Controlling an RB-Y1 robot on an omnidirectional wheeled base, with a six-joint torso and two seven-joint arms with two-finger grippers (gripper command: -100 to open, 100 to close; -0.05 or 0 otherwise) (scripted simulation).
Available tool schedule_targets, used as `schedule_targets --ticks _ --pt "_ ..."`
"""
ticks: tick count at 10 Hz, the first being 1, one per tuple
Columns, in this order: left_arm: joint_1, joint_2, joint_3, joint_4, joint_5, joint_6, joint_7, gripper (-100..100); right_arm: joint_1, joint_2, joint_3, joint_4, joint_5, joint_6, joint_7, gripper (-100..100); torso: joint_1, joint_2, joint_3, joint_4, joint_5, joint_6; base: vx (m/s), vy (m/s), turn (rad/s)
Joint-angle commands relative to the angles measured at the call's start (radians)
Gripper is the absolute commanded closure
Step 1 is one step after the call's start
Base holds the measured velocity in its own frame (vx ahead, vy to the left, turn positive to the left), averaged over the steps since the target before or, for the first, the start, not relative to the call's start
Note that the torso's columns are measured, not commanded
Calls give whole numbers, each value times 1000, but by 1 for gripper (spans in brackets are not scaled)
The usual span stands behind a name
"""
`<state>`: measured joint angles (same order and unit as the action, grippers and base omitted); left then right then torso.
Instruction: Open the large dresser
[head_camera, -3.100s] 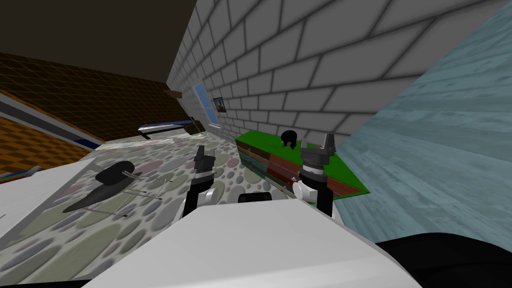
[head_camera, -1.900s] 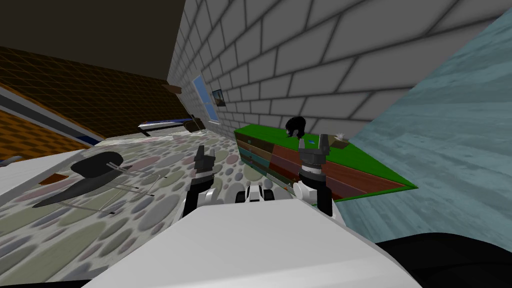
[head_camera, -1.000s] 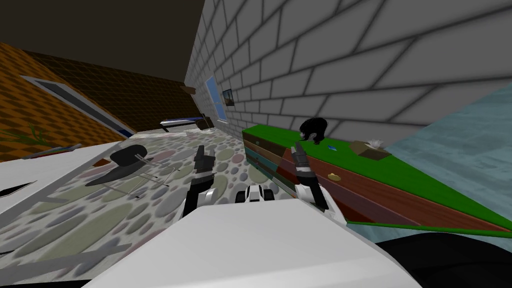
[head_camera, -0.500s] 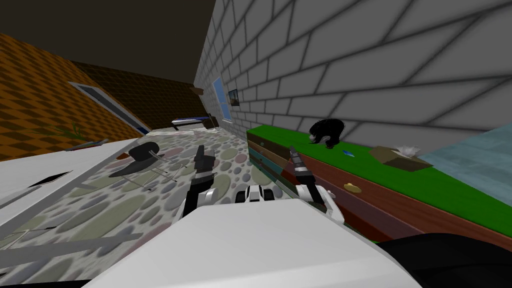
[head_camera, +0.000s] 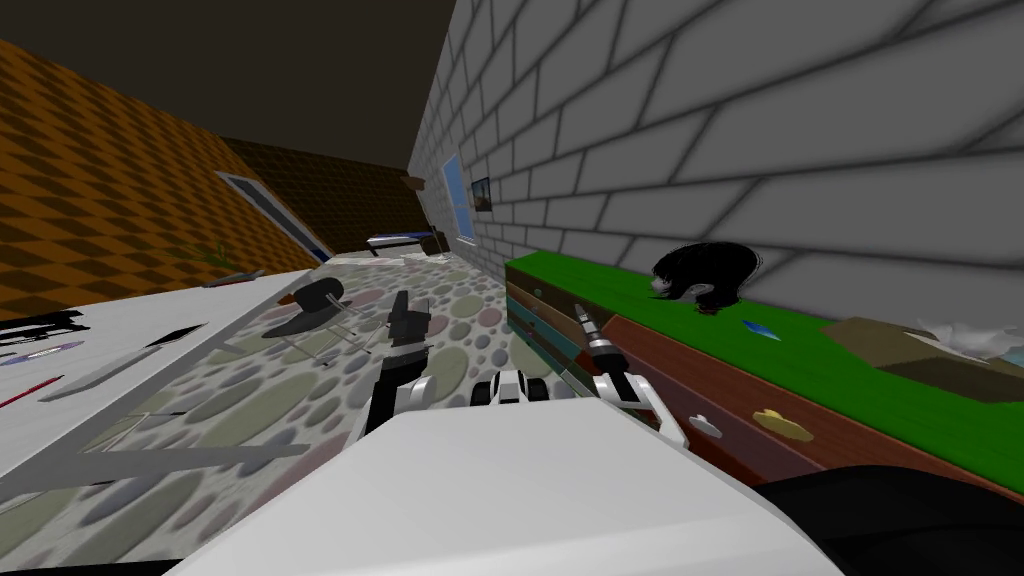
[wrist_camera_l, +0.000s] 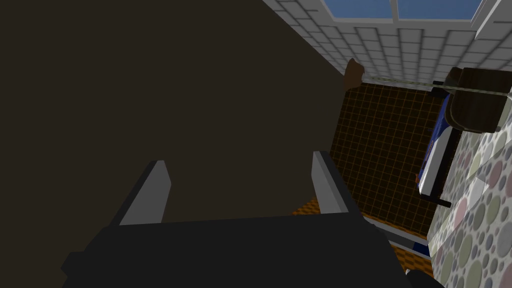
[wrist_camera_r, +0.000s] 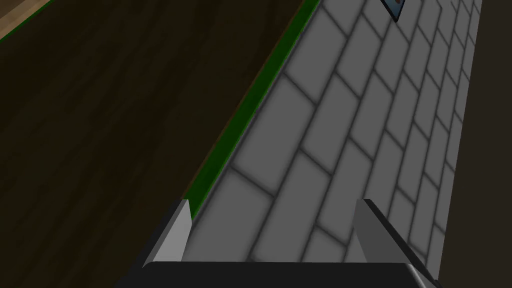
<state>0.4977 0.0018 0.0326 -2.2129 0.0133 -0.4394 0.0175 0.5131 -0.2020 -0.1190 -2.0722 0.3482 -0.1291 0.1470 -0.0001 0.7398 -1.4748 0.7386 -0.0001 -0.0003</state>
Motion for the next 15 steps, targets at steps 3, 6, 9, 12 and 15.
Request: schedule_targets --ticks 3,6,9,12,15 --pt "0 0 0 0 0 0 0 0 -1 -18 -20 79 128 122 56 -100 -1 -2 -1 -1 0 1 74 54 151" --pt "0 0 0 0 0 0 0 0 -3 -23 -27 111 205 198 80 -100 0 -2 -1 -1 0 0 73 48 120" --pt "0 0 0 0 0 0 0 0 -8 -29 -42 174 301 276 130 -100 0 -1 -1 0 0 1 63 48 161" --pt "0 0 0 0 0 0 0 0 -12 -32 -49 206 377 347 156 -100 1 -2 -1 -1 0 0 59 41 113" --pt "0 0 0 0 0 0 0 0 -24 -36 -63 268 466 439 209 -100 -1 -2 -1 -1 0 0 59 39 147"
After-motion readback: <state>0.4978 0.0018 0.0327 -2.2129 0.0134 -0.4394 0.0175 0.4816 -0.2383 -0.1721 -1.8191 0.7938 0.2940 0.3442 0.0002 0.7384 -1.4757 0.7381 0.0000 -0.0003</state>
